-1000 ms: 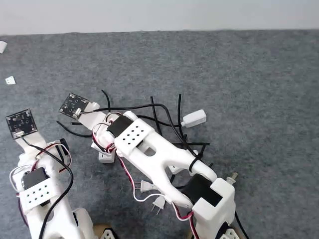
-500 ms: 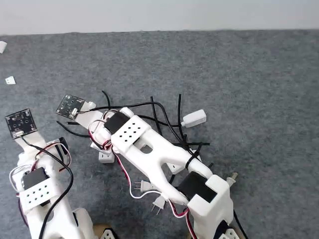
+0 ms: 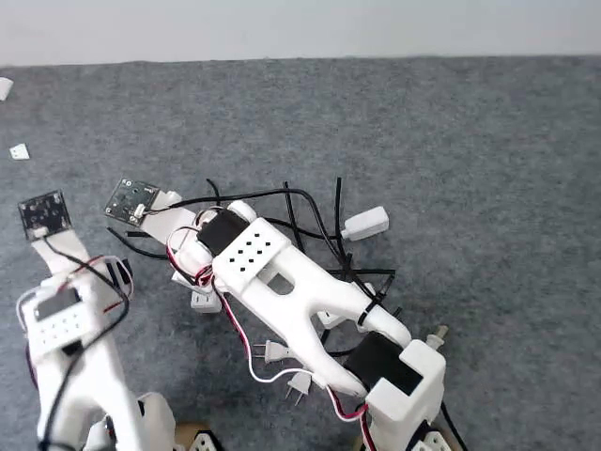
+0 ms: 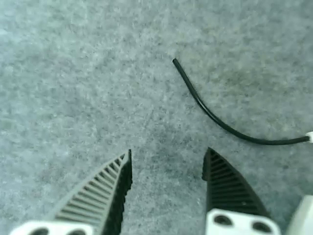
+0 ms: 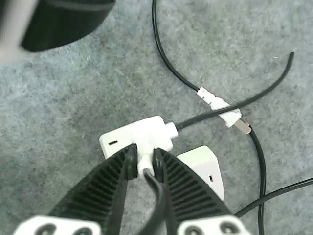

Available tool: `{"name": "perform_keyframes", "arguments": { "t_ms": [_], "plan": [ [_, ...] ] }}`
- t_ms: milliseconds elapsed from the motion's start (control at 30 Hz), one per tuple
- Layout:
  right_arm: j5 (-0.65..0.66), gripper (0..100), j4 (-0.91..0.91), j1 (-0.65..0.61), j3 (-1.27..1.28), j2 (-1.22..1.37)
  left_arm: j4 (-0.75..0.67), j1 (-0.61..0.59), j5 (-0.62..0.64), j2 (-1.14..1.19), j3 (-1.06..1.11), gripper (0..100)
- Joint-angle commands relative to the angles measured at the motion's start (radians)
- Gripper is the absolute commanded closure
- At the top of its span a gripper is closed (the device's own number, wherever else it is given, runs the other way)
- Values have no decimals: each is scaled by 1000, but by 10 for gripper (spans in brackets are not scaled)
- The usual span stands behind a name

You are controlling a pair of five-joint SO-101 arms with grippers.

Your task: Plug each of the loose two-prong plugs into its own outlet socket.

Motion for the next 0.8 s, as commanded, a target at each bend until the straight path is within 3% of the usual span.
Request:
{"name": "perform_keyframes", "arguments": {
  "t_ms": [0,400,767],
  "plan": [
    [-12,990,-2,-2,-17,-45,28,6,-21,103,-108,779],
    [44,990,-68,-5,35,62,44,-17,-60,107,-119,779],
    [130,990,56,-7,-38,64,44,-18,-60,107,-120,778]
  ]
}}
